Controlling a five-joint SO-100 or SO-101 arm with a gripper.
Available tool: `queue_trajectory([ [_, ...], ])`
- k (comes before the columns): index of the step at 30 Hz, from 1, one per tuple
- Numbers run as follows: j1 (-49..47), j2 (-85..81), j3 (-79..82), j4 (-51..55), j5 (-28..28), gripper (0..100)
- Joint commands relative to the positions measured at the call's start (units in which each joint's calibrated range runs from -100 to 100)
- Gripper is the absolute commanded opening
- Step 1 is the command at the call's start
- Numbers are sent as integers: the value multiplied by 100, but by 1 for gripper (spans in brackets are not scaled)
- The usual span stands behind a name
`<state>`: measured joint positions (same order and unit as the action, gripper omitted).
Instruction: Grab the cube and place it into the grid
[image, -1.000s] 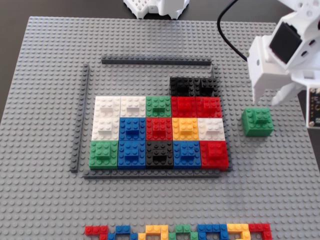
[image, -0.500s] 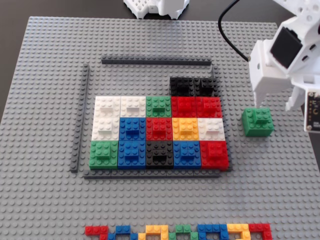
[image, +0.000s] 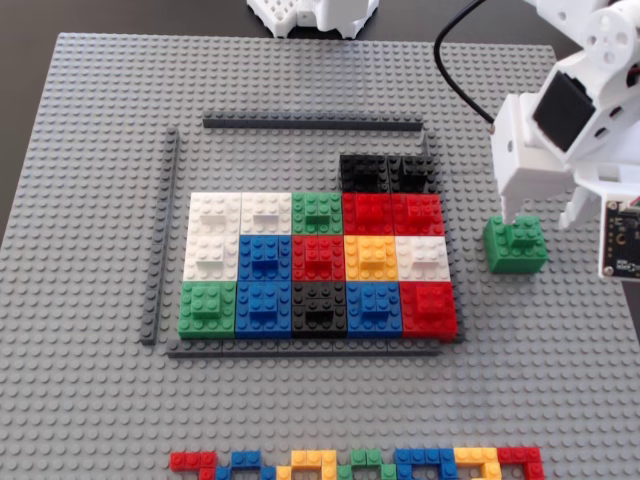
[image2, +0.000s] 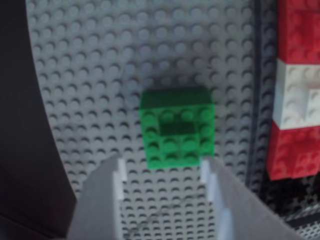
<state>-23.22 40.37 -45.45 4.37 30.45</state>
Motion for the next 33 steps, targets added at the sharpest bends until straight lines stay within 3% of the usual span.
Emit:
queue_trajectory([
  [1, 42, -211, -479, 95, 15, 18],
  [33, 20, 38, -35, -124, 5, 17],
])
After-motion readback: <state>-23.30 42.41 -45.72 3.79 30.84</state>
